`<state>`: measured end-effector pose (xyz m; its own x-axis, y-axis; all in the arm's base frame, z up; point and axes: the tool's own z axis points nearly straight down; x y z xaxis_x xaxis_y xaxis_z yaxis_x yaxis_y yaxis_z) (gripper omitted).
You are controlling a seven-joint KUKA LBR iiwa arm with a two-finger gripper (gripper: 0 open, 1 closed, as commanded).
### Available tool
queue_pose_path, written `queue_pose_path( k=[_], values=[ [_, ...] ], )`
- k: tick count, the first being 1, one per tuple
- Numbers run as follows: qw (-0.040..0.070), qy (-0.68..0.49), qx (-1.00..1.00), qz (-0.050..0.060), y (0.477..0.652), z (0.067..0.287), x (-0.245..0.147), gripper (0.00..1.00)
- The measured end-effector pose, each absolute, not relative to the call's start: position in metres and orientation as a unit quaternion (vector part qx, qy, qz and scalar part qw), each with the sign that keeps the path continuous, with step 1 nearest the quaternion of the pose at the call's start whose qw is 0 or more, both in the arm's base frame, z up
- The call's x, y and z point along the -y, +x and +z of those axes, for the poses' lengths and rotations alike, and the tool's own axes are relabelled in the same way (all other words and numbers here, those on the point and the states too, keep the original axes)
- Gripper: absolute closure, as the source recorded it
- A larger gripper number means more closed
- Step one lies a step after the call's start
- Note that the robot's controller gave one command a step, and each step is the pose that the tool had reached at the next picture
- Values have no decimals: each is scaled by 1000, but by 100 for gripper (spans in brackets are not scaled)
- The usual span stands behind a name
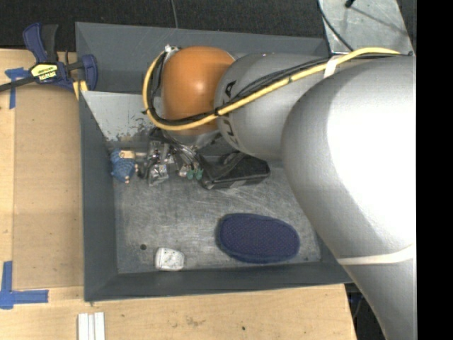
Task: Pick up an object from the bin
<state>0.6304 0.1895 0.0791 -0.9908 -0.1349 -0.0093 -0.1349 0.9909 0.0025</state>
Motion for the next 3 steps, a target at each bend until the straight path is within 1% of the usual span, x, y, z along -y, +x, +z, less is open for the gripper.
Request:
queue_pose_path(
  k=[1,2,3],
  values=[
    [8,-112,-994,-2,629,77,-211,100],
    [-10,-113,-994,-6,622,73,-209,0],
    [9,-112,-994,1,629,77,-213,100]
  ],
)
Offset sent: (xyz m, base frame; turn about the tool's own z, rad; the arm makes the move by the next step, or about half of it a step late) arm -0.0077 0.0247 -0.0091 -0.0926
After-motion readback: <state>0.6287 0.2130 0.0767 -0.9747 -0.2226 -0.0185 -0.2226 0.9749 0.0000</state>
